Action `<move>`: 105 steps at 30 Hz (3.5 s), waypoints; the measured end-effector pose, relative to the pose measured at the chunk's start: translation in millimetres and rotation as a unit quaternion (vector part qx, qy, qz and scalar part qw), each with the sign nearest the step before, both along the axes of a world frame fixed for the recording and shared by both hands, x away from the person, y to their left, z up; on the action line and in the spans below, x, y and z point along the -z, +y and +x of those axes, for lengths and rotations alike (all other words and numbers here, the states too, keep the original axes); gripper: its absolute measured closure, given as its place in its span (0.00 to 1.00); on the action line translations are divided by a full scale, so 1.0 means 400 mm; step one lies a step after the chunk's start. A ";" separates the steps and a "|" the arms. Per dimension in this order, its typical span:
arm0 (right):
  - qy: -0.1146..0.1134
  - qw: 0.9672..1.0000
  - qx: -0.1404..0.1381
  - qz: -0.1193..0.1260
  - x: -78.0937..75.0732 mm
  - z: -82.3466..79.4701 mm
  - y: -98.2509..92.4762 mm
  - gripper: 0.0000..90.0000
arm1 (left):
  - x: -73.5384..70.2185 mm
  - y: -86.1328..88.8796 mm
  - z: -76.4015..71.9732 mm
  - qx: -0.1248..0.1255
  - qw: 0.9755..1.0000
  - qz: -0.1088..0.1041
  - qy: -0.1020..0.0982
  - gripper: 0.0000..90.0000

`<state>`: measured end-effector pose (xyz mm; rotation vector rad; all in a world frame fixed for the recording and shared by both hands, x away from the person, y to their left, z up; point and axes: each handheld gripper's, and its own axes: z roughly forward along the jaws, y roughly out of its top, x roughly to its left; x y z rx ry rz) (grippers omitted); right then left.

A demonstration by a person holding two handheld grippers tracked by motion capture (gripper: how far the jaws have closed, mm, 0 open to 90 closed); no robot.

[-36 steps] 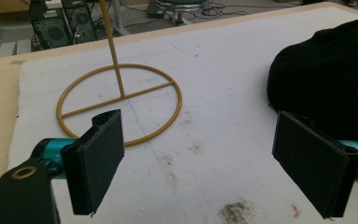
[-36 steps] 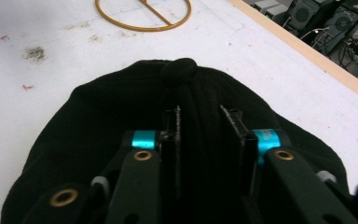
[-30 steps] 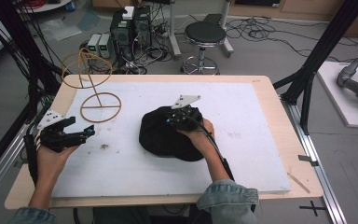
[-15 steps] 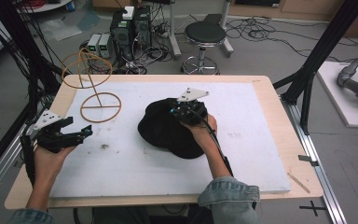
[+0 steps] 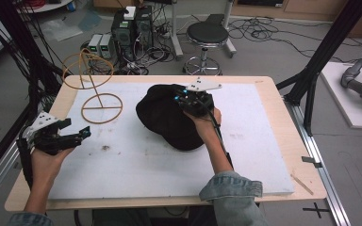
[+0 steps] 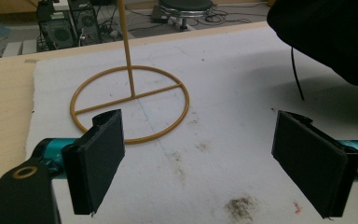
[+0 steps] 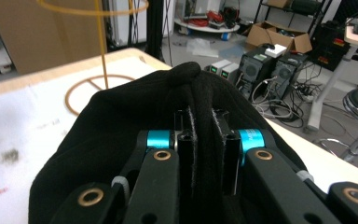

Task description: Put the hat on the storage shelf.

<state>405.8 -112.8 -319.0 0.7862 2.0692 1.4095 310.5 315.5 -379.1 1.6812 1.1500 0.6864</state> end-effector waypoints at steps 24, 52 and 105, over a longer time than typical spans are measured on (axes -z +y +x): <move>-0.058 0.998 -0.033 0.019 -0.202 0.055 0.096 0.92 | 0.002 0.011 -0.018 -0.003 1.000 -0.002 -0.001 0.19; -0.087 0.993 -0.068 0.049 -0.336 0.125 0.278 0.92 | 0.001 0.019 -0.028 -0.002 1.000 -0.009 -0.005 0.19; -0.058 0.993 -0.100 0.018 -0.282 0.206 0.577 0.91 | -0.007 0.027 -0.045 0.001 1.000 -0.013 -0.009 0.19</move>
